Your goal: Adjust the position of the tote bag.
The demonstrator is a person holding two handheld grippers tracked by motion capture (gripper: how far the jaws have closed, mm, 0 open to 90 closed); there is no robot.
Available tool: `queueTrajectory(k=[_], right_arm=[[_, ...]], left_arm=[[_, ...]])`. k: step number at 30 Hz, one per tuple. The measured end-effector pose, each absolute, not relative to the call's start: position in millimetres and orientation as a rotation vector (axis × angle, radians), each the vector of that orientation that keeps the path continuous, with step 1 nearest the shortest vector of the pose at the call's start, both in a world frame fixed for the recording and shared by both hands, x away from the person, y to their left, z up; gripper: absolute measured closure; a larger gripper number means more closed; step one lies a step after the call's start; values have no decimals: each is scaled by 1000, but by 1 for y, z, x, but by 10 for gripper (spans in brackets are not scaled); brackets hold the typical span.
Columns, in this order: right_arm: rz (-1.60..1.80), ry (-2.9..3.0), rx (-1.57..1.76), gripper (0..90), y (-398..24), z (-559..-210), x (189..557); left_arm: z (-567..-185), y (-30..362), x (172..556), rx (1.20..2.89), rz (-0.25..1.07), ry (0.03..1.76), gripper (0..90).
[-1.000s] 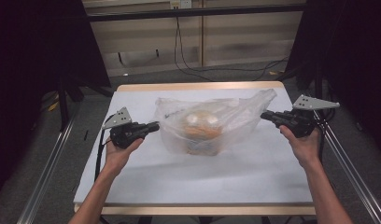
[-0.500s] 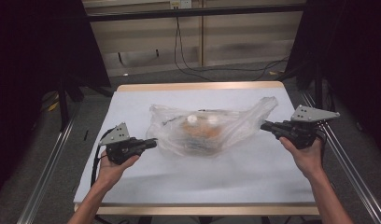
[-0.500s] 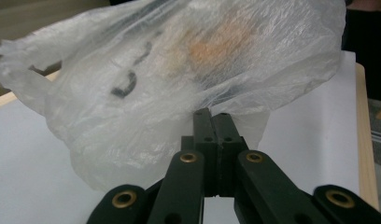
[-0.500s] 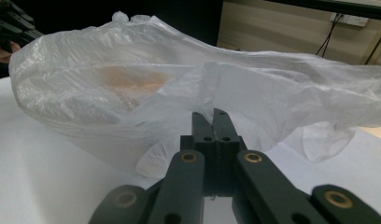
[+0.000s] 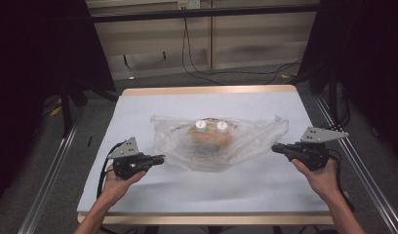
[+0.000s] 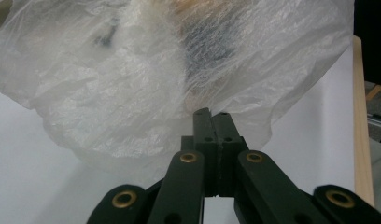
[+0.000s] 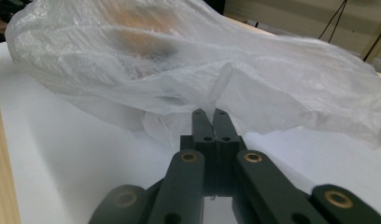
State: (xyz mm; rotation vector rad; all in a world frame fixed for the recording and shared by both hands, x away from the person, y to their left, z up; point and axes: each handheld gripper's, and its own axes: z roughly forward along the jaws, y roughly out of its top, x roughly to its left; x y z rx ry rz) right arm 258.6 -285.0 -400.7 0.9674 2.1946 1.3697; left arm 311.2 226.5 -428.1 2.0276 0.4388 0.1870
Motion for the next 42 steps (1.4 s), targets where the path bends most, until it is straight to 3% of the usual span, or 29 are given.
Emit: queueTrajectory(k=[29, 35, 37, 42], right_arm=[[1262, 2338, 1017, 900, -281, -443, 257], [1290, 2336, 1031, 900, -285, -445, 257], [1312, 2306, 1041, 789, -288, -442, 256], [1357, 2264, 1039, 707, -295, -431, 250]], left_arm=[[-466, 219, 311, 2223, 132, 443, 900], [-463, 225, 312, 2168, 128, 465, 889], [-458, 228, 311, 2137, 130, 471, 816], [-442, 238, 308, 2061, 170, 480, 728]])
